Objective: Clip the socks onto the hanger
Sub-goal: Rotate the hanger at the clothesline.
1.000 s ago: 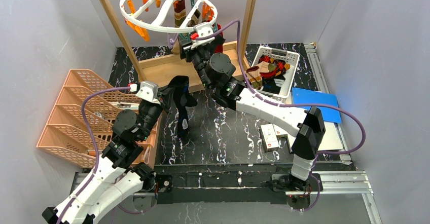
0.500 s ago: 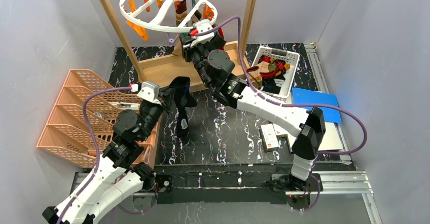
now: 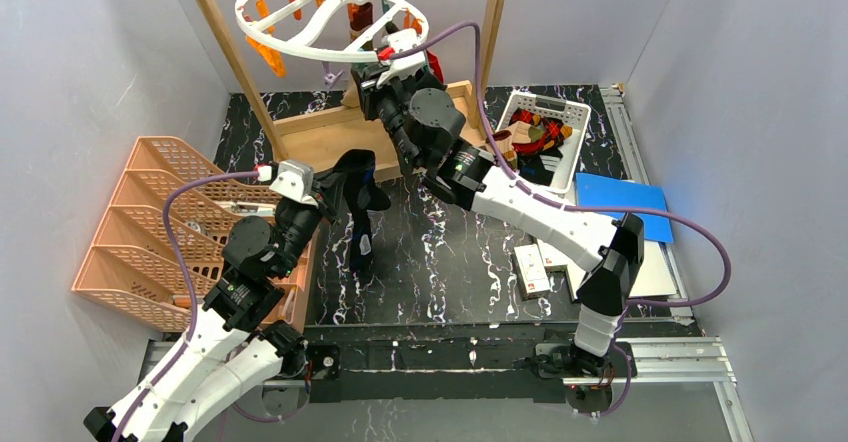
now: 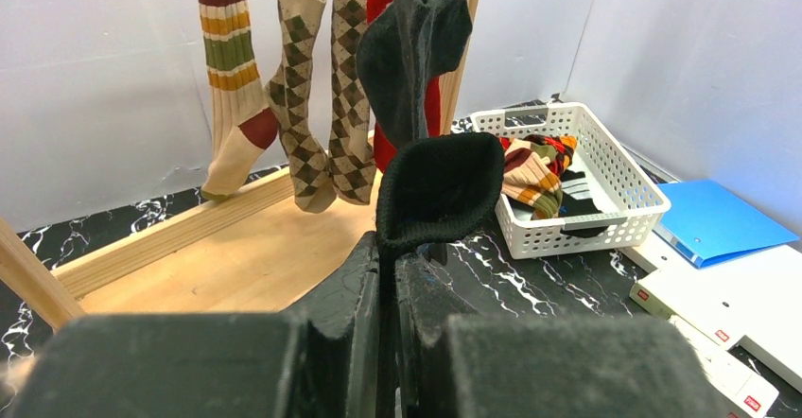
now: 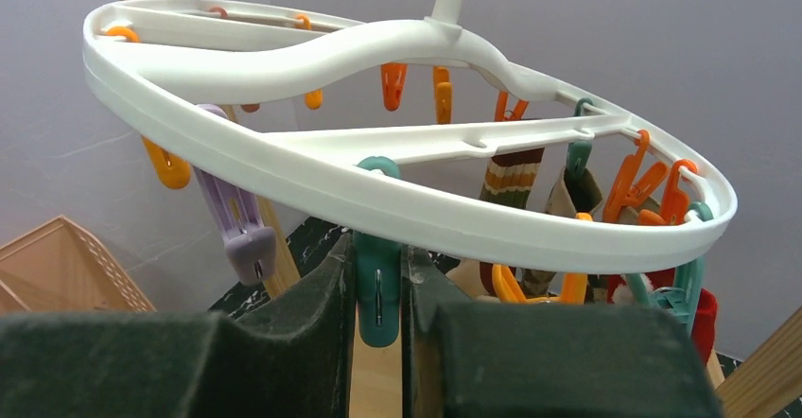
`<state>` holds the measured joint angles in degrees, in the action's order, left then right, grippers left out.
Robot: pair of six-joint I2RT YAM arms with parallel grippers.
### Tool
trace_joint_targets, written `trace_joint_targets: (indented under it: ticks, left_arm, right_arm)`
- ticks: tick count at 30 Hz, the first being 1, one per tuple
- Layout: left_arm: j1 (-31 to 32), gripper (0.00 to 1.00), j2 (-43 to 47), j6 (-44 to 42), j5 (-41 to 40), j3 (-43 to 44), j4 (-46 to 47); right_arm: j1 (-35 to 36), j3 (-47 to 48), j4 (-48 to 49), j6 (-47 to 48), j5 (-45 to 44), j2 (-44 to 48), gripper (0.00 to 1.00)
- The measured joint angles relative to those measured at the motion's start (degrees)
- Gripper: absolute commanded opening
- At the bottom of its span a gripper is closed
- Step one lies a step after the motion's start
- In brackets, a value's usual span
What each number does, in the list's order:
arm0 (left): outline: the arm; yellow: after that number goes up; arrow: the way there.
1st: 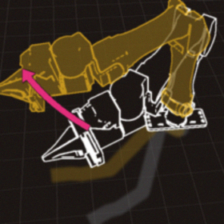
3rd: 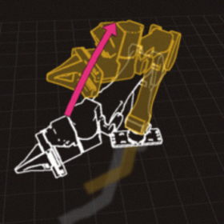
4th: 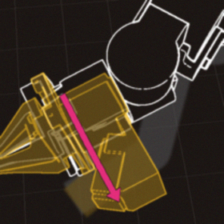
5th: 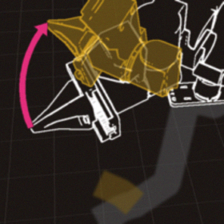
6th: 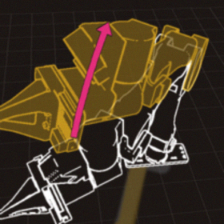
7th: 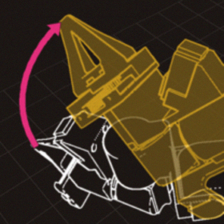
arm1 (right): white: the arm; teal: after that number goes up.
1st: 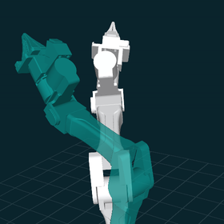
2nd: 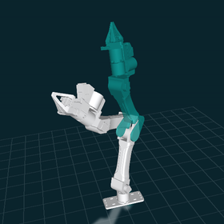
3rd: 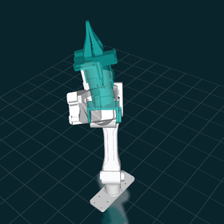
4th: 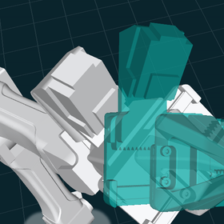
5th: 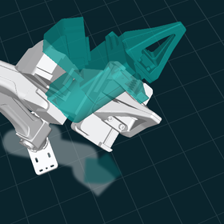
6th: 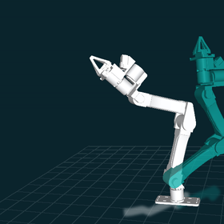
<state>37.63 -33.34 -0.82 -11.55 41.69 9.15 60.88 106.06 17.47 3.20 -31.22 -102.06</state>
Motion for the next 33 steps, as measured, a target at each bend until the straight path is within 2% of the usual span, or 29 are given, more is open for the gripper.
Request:
trace_joint_targets:
  ticks: [4, 14, 33]
  left_arm:
    - [0.0, 0.00, -0.2, 0.0, 0.0, 0.0, 0.3]
    - [0.0, 0.00, -0.7, 0.0, 0.0, -0.1, 0.9]
    - [0.0, 0.00, -2.1, 0.0, 0.1, -0.1, 0.7]
  right_arm:
    - [0.0, 0.0, -1.3, -0.2, 0.1, 0.2, 0.31]
    - [-1.9, -4.3, -1.5, -0.6, -0.5, 5.7, 0.44]
    - [-14.4, -4.3, -8.4, -11.0, 5.3, 6.9, 0.53]
